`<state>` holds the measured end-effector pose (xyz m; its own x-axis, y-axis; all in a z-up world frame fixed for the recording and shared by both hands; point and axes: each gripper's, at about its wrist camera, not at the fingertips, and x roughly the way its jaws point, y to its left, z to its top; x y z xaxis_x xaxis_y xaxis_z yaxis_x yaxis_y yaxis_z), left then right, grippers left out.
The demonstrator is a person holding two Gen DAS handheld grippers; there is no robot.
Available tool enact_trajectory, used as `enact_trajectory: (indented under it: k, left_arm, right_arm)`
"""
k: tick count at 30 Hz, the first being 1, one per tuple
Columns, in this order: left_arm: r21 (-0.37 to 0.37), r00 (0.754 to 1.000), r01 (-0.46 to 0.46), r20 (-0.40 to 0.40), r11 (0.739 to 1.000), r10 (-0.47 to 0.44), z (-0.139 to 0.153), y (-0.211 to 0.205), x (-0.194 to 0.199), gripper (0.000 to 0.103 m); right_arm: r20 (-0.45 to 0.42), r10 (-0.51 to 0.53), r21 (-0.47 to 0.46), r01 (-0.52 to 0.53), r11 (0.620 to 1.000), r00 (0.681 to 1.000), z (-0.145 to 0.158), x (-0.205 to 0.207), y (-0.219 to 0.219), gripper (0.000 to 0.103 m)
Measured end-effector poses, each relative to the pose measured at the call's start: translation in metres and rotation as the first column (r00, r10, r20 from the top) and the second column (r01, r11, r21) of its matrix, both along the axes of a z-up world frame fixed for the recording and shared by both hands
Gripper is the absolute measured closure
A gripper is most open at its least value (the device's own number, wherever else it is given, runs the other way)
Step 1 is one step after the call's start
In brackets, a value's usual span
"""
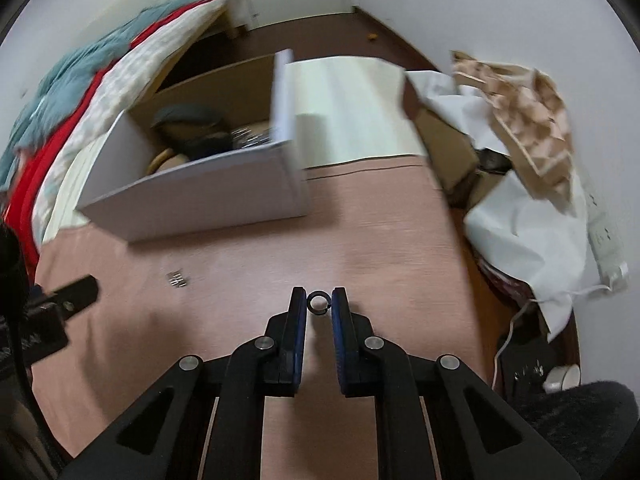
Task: Organize jewelry
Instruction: 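Grasp the silver earring with the left tool while the right tool grasps the black ring, then carry the earring and ring over the white box with both tools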
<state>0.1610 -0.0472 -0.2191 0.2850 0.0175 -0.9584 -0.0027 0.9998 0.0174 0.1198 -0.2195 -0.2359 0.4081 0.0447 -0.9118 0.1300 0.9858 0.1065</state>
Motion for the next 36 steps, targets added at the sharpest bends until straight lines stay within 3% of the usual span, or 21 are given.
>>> enact_trajectory:
  k: [2, 3, 5, 11, 14, 17, 27, 32, 33, 35, 36]
  left_arm:
    - [-0.004, 0.999, 0.037, 0.005, 0.999, -0.037, -0.004, -0.018, 0.003, 0.01]
    - [-0.001, 0.999, 0.052, 0.007, 0.999, -0.052, -0.006, -0.026, 0.003, 0.017]
    - [-0.002, 0.997, 0.078, -0.005, 0.997, -0.078, -0.012, -0.037, 0.006, 0.041]
    - [-0.004, 0.992, 0.123, -0.025, 0.992, -0.123, -0.021, -0.053, 0.003, 0.076]
    - [-0.007, 0.99, 0.138, -0.028, 0.99, -0.138, -0.023, -0.054, 0.004, 0.091]
    - [-0.009, 0.989, 0.146, -0.023, 0.989, -0.146, -0.023, -0.054, 0.004, 0.096]
    - [-0.03, 0.989, 0.146, 0.019, 0.989, -0.145, -0.012, -0.047, 0.003, 0.099]
    - [-0.081, 0.997, 0.079, 0.032, 0.994, -0.077, -0.007, -0.029, -0.001, 0.092]
    - [-0.081, 0.998, 0.067, 0.027, 0.994, -0.065, -0.008, -0.026, -0.001, 0.089]
    - [-0.083, 0.999, 0.047, 0.014, 0.995, -0.046, -0.013, -0.021, 0.001, 0.057]
    - [-0.088, 0.999, 0.043, 0.012, 0.995, -0.042, -0.014, -0.021, 0.002, 0.051]
  right_arm:
    - [-0.002, -0.033, -0.002, 0.033, 0.999, 0.999, 0.0, -0.001, -0.013, 0.09]
    - [-0.007, -0.045, 0.002, 0.045, 0.999, 0.999, -0.001, -0.001, -0.019, 0.09]
    - [-0.009, -0.06, 0.0, 0.06, 0.998, 0.998, -0.002, -0.001, -0.026, 0.09]
    - [-0.003, -0.072, -0.002, 0.072, 0.997, 0.997, 0.0, 0.0, -0.036, 0.09]
    - [-0.001, -0.076, 0.003, 0.076, 0.997, 0.997, 0.0, 0.0, -0.039, 0.09]
    - [0.004, -0.08, 0.001, 0.08, 0.997, 0.997, 0.002, 0.0, -0.038, 0.09]
    - [0.027, -0.083, 0.006, 0.082, 0.997, 0.996, 0.014, -0.001, -0.04, 0.09]
    - [0.04, -0.091, 0.014, 0.09, 0.996, 0.995, 0.021, -0.002, -0.042, 0.09]
    - [0.041, -0.093, 0.017, 0.092, 0.996, 0.995, 0.021, -0.002, -0.043, 0.09]
    - [0.044, -0.1, 0.019, 0.099, 0.995, 0.994, 0.023, -0.002, -0.044, 0.09]
    - [0.043, -0.103, 0.021, 0.102, 0.995, 0.994, 0.023, -0.001, -0.045, 0.09]
